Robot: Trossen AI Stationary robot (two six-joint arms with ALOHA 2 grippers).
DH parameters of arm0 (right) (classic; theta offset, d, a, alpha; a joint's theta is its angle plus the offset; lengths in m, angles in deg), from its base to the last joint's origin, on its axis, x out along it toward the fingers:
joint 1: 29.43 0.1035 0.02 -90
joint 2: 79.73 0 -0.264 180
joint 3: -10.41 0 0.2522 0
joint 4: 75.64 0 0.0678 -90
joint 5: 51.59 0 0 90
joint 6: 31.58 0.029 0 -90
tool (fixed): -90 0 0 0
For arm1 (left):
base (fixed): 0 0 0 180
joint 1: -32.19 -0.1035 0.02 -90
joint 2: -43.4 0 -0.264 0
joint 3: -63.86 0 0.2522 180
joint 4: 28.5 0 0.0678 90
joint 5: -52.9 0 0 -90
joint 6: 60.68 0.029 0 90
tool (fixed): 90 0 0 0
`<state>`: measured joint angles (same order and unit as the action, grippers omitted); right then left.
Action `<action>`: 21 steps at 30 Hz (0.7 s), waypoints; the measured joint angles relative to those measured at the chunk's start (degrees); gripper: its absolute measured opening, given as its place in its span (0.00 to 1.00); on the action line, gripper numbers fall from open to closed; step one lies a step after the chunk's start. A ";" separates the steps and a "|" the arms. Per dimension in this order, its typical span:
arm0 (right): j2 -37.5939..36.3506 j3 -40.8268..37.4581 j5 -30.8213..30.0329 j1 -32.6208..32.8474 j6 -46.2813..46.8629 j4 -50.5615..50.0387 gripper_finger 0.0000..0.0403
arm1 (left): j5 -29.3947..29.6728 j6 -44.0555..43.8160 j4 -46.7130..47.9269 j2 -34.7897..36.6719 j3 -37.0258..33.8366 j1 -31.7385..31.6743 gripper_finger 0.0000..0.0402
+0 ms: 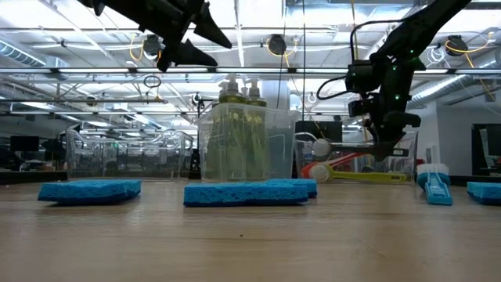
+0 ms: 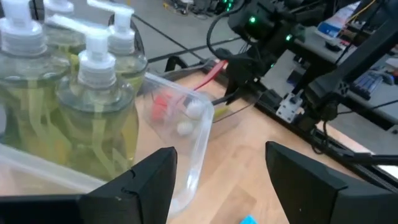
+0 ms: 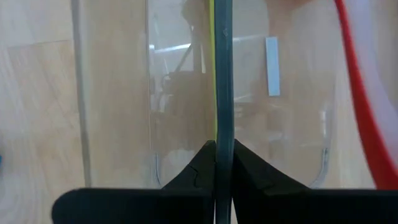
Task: Pick & Place Kitchen Sink Supplies
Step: Put the gray toilet brush into the right transparent bin
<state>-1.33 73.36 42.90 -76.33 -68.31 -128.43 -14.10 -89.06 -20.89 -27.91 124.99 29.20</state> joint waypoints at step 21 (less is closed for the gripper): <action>3.08 0.00 -0.22 0.09 0.11 1.14 0.15 | -1.74 1.11 0.60 0.00 0.00 0.18 0.62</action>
<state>1.74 73.36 42.68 -76.24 -68.20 -127.29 -15.84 -87.95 -20.28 -27.91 124.99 29.38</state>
